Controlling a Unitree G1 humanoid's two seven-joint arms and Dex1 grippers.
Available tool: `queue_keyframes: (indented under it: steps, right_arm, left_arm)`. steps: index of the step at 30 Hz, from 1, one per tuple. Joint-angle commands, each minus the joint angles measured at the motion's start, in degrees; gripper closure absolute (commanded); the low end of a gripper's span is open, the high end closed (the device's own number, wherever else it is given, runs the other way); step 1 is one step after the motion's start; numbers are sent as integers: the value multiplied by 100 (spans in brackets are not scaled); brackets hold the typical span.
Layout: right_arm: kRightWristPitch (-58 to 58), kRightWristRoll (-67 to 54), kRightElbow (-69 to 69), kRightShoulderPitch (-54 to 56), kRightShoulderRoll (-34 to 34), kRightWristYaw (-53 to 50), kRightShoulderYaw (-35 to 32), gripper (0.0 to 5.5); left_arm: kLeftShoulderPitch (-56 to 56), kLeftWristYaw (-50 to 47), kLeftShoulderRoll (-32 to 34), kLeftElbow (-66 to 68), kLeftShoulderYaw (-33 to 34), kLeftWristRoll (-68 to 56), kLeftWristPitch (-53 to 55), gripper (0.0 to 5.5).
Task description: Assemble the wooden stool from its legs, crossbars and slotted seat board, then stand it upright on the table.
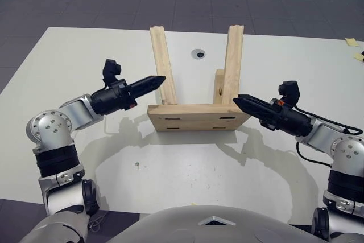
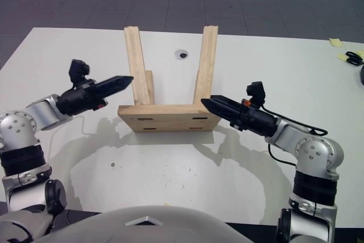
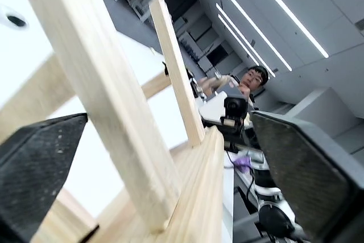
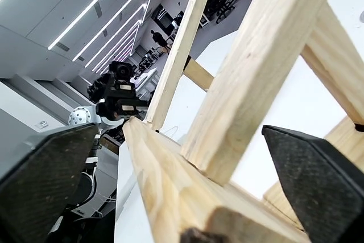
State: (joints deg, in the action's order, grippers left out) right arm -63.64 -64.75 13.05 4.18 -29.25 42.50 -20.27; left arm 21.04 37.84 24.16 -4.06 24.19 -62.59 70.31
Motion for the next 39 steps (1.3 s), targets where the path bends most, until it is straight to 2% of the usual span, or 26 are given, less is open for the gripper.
queue_keyframes:
  steps: [1,4,7,11,15,18,21,25,34,39]
  right_arm:
    - [441,173,61,-245,-56,-34,-242,10]
    - [788,366,356,-408,-496,336,-404,10]
    - [1425,1052,498,-626,-952,907,-102,10]
    - [2972,2514,-18,-513,-1292,1765,831,10]
    - [3999,3413,-1114,-1,-1334,2412,1517,10]
    - [4376,3778,-1716,417,-1205,2750,1937,56]
    - [4595,3977,-1976,584,-1035,2927,2249,106]
    - [4547,3976,-1826,484,-889,2967,2422,170]
    - [4387,3977,-1688,318,-876,2891,2462,319]
    - [4247,3967,-1632,364,-865,2889,2479,330]
  left_arm:
    - [-223,133,438,-152,-4,307,-426,11]
    - [-756,632,1028,-675,140,320,-608,11]
    - [-1287,1449,1654,-1230,35,330,-770,11]
    - [-1443,2287,2096,-1490,-963,1224,-1726,11]
    - [-1208,2801,2157,-1012,-2251,2522,-2952,11]
    - [-1068,3070,2080,-567,-2883,3223,-3701,10]
    - [-942,3205,1958,-164,-3220,3630,-4194,10]
    - [-860,3204,1696,51,-3319,3656,-4324,70]
    - [-840,3244,1615,71,-3045,3232,-3892,229]
    - [-792,3228,1599,73,-2968,3135,-3650,306]
